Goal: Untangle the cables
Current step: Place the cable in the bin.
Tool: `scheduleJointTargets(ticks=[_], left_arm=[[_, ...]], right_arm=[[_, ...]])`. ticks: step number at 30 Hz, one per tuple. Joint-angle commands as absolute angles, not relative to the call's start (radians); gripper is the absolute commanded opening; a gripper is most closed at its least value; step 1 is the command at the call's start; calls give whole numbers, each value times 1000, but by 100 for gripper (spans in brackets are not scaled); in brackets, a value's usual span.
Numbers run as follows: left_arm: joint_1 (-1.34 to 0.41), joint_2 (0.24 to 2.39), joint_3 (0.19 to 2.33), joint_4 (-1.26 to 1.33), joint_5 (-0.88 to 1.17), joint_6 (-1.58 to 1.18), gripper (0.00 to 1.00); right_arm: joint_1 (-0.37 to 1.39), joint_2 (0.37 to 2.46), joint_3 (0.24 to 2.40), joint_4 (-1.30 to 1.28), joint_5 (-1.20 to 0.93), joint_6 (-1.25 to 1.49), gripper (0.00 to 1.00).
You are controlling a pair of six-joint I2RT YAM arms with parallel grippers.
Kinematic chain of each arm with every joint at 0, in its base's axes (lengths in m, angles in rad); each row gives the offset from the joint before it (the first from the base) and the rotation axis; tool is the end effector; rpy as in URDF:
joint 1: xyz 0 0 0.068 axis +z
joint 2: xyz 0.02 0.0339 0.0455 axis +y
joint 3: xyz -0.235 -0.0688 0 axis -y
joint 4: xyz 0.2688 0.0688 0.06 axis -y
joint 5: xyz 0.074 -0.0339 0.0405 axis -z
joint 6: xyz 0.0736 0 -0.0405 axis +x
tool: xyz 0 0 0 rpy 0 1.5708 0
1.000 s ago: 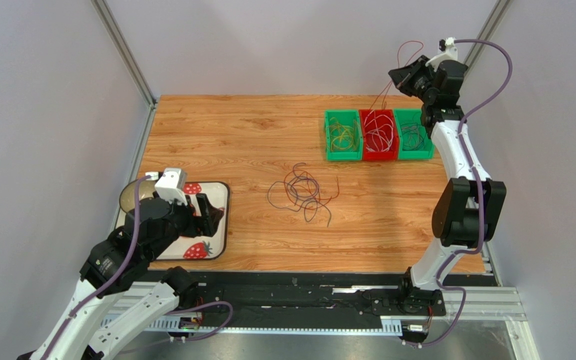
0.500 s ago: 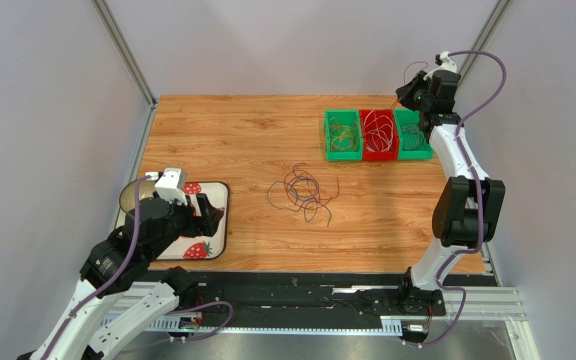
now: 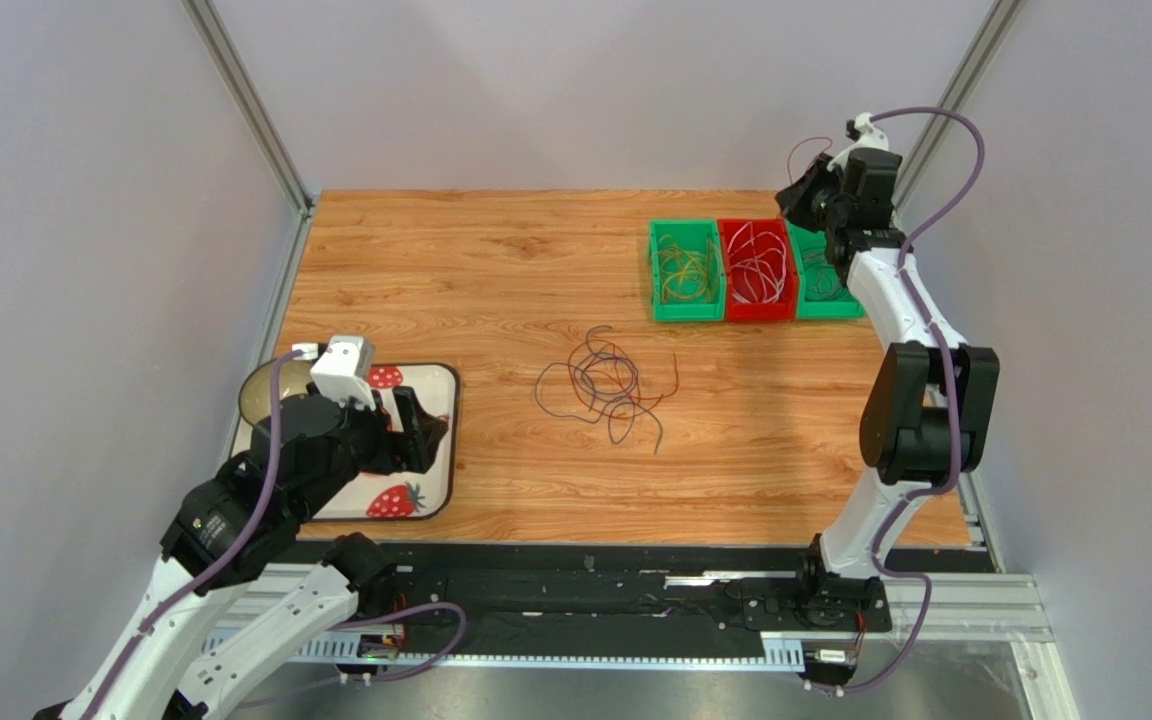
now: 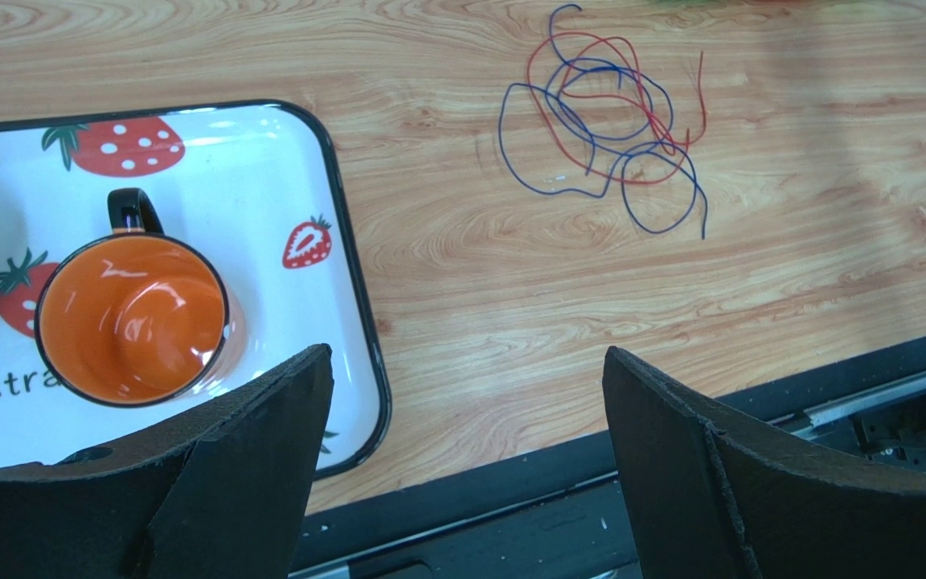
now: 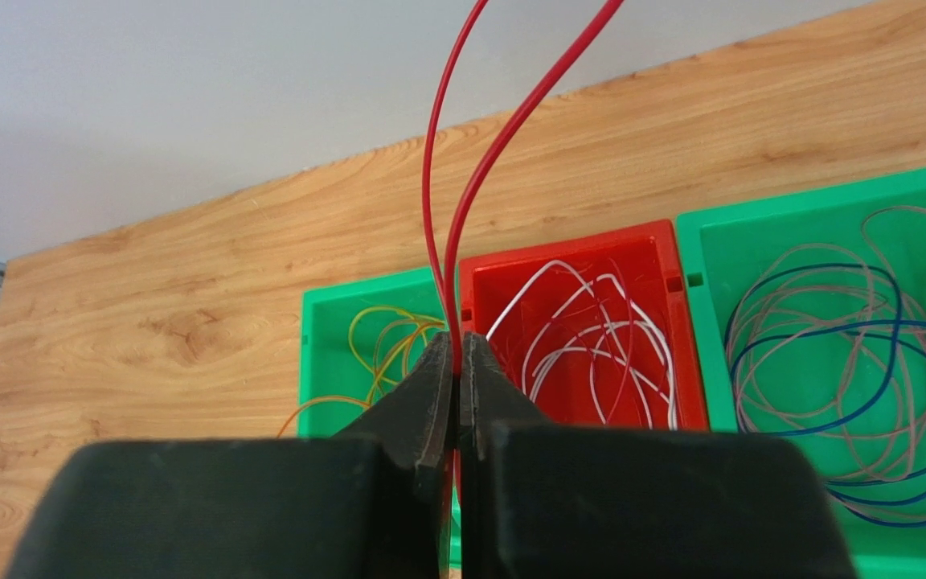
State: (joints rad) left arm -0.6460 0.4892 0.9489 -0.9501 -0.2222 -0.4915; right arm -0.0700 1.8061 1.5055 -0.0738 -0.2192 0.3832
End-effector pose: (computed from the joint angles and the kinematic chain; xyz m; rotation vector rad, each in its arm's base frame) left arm 0.1339 -0.0806 0.3283 0.0218 2.0822 -0.4758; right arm 0.4850 -0.0180 0.2664 0.2961 1.9365 0.4200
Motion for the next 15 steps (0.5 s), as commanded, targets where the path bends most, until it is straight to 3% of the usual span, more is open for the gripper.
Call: scheduleJointTargets(ticks=[1,15], left_arm=[[-644,497,959,-937,-219,-476,90],[-644,499,959,-936,-213,-474,90]], right_arm=[[-54,1864,1560,-95,-232,339,0],[-5,1979,1595,-138,-183,293,0]])
